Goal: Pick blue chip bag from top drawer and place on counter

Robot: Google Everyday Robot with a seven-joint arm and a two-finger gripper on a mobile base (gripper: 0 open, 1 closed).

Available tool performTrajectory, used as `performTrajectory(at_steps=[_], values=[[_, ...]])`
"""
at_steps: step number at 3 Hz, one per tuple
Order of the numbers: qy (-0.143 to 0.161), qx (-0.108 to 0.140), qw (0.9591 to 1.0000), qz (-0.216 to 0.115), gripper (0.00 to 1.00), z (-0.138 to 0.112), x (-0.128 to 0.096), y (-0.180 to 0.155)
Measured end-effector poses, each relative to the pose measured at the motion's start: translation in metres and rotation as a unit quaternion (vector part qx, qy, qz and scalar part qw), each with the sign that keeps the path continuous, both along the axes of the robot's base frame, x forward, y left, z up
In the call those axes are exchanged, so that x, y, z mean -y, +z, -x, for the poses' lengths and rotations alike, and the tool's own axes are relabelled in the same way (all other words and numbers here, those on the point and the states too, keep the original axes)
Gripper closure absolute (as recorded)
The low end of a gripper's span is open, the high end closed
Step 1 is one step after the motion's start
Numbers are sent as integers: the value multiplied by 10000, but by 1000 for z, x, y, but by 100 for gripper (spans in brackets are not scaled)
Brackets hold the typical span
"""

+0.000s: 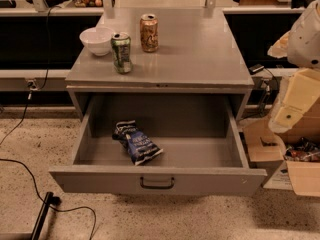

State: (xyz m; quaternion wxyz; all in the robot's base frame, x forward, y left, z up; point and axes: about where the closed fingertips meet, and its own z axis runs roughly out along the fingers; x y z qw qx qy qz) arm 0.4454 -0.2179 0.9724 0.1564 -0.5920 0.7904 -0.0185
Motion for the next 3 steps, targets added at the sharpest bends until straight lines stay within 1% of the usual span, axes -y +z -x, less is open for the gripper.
performTrajectory(at_steps=[1,2,3], values=[[-529,-182,9976,-400,0,-2,-9,-33],[-1247,-363,9867,-975,0,-14,-33,-92],[-1509,-125,9756,-1592,0,-57,-74,-131]])
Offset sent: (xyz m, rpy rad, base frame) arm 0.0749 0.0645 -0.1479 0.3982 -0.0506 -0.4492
